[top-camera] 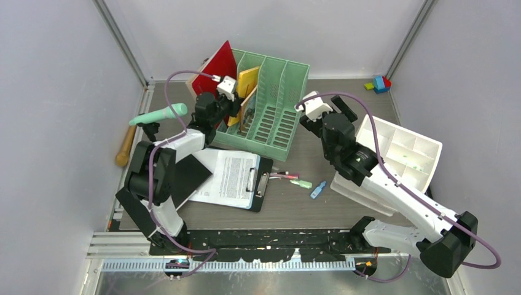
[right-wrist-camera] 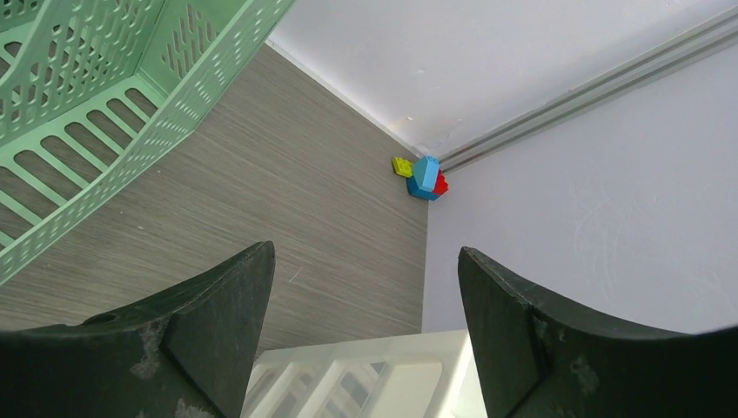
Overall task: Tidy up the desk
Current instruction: Place the book in the storage box.
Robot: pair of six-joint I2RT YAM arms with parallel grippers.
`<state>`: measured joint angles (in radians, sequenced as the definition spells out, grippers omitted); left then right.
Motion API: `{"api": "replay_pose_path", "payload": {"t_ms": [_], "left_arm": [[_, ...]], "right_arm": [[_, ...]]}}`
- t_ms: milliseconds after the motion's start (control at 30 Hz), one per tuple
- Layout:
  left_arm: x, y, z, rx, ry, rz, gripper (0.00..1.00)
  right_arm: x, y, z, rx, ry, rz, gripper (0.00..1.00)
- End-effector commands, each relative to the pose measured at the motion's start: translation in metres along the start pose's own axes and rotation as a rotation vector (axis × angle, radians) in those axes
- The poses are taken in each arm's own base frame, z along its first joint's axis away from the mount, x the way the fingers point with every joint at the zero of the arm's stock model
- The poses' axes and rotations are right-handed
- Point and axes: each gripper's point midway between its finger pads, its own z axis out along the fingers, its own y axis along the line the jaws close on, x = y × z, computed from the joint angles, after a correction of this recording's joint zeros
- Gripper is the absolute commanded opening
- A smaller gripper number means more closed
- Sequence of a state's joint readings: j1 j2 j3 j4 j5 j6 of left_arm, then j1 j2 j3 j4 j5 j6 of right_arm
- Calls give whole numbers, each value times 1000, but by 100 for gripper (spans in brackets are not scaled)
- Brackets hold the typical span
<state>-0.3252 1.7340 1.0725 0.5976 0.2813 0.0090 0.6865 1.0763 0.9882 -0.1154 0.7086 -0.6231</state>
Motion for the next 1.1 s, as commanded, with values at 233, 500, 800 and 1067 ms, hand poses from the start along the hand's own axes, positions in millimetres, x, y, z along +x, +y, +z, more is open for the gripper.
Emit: {"api": "replay_pose_path", "payload": {"t_ms": [233,500,800,1067], "left_arm": [[-56,12,7,-87,-308,7,3],[-48,25,7,-182,-354,5,17],[-29,13,1,-136,-325,24,51],[-43,7,-7,-108,-326,58,36]], "right_arm": [[1,-5,-5,1,-24,48,83],[3,-2,-3,-9,-15,41,83],[3,1,-1,-22,-9,36,83],[6,4,-1,-30,-2,35,83]]}}
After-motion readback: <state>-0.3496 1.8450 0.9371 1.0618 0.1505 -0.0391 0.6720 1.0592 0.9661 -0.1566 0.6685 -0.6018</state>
